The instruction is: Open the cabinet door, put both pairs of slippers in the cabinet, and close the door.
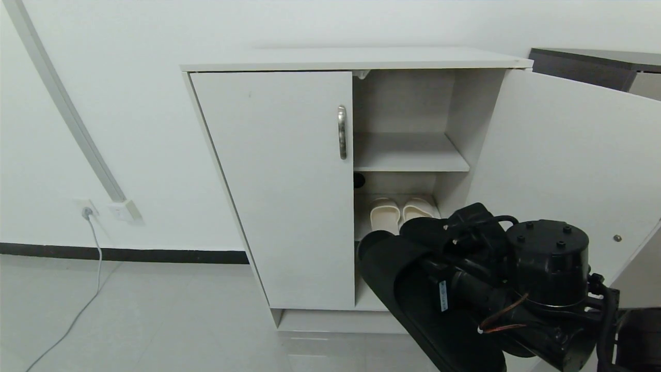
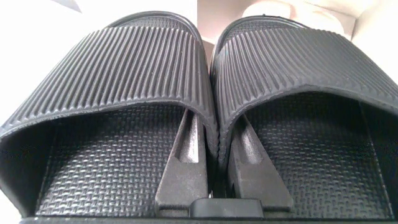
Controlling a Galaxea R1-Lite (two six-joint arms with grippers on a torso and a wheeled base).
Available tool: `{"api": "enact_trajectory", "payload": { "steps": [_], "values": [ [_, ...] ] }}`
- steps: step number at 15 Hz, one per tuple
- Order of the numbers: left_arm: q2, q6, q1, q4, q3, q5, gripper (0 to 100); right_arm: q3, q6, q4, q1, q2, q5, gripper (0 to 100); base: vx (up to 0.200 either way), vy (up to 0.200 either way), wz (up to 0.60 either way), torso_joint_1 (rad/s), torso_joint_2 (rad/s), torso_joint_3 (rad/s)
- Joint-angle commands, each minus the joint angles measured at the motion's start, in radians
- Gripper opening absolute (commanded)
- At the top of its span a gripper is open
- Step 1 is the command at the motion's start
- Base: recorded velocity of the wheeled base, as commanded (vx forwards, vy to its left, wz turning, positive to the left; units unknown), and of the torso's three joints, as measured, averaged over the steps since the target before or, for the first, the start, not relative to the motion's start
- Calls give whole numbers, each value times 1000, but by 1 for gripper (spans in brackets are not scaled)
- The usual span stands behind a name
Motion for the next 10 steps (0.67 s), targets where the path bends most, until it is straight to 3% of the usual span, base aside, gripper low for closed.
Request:
{"api": "enact_trajectory", "payload": {
  "steps": [1, 7, 10],
  "values": [
    [1, 0, 0, 0, 0, 1, 0, 5, 0, -15, 0, 12, 1, 0, 0, 0, 0, 0, 0, 0],
    [1, 0, 0, 0, 0, 1, 0, 1, -20, -96, 2, 76, -12, 0, 0, 0, 0, 0, 0, 0],
    [1, 0, 0, 0, 0, 1, 0, -104, -9, -90, 26, 156, -182, 0, 0, 0, 0, 0, 0, 0]
  ]
}}
